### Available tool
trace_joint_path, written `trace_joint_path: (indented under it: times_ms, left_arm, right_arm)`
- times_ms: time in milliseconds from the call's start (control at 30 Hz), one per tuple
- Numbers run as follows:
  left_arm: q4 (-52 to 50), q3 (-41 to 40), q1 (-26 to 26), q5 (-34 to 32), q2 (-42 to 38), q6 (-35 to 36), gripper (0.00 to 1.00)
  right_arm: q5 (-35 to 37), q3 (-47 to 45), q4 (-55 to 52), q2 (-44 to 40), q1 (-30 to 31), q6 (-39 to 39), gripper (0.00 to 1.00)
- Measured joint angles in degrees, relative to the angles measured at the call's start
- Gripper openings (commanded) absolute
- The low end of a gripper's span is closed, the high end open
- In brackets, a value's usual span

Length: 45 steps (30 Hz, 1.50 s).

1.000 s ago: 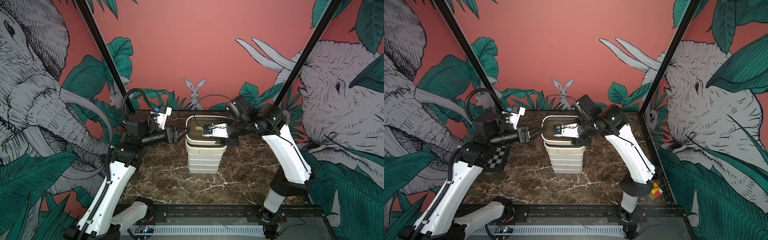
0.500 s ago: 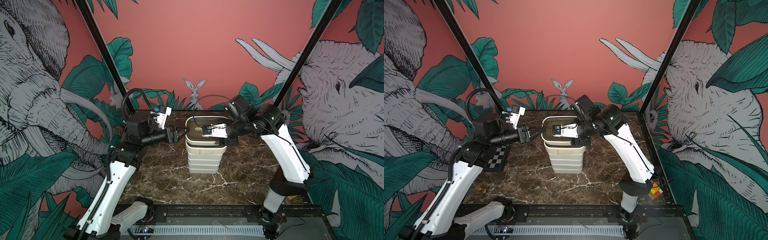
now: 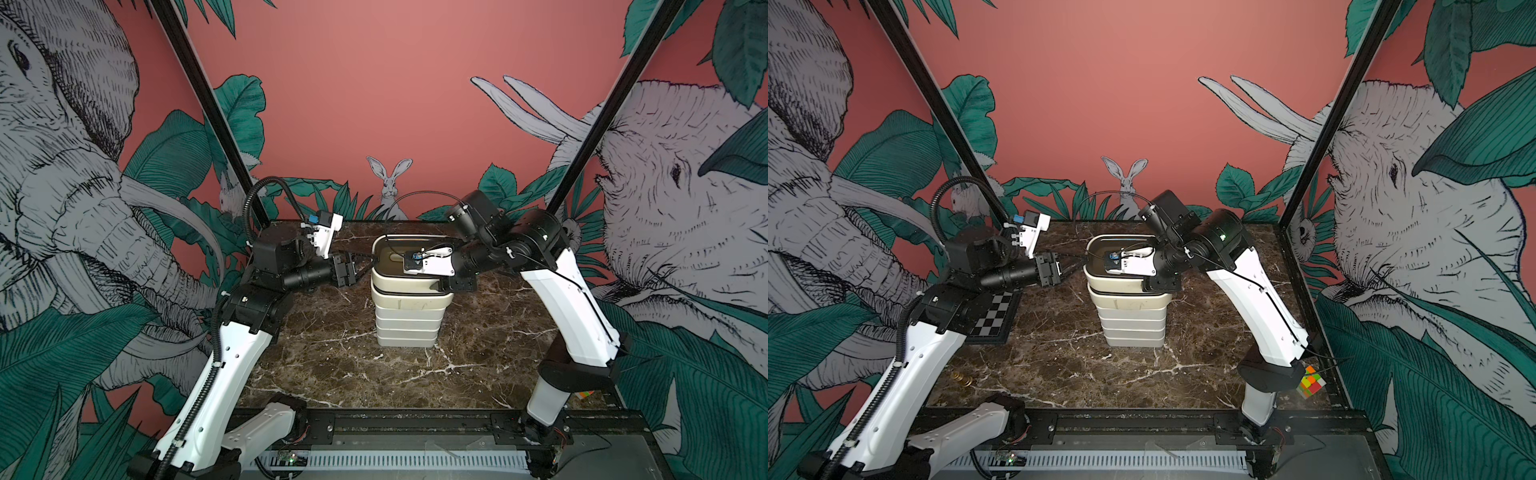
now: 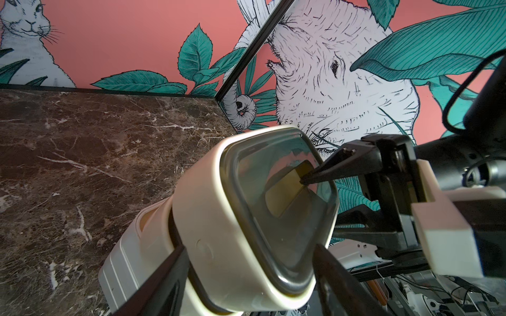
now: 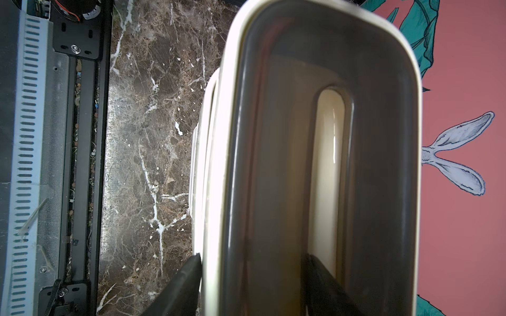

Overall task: Stack the tissue boxes
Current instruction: Place the tissue box at the tissue box.

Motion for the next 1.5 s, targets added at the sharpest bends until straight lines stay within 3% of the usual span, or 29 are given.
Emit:
trace_joint_path:
  times_ms: [600,933,1033,1100,1167,1267,1500]
  left_arm:
    - [0.0,0.02,0.0,-1.09,0.35,-0.04,0.74]
    - [-0.11,0.02,0.0,-1.49,0.35,-0.04,0.74]
    - [-0.44,0.13,0.0,-1.75,0.35,-0.02,0.73]
    - [-0.92,0.46,0.0,-1.95,0.5,-0.02,0.72]
    - [-2.19,1.77,0.0,-2.21,1.14,0.22,0.72]
    - [-3.87,4.13,0.0,-2.99,2.19,0.98,0.7]
    - [-6.82,5.97,0.0,-4.81,3.15,1.57,0.67]
  right_arm:
    - [2.21,0.42,0.02,0.04,0.68,-0.85,0.67]
    - [-0.13,1.18,1.33,-2.36,0.7,-1.05,0.7]
    - [-1.05,-1.9,4.68,-6.34,0.7,-0.94,0.72]
    - [-0.24,-9.4,10.05,-12.15,0.74,-0.31,0.77]
    - [2.43,-19.43,17.97,-19.3,0.74,1.95,0.88]
    - [8.94,-32.57,30.34,-29.18,-0.04,8.11,0.81]
    - [15.93,-35.15,39.58,-32.94,-8.96,28.37,0.81]
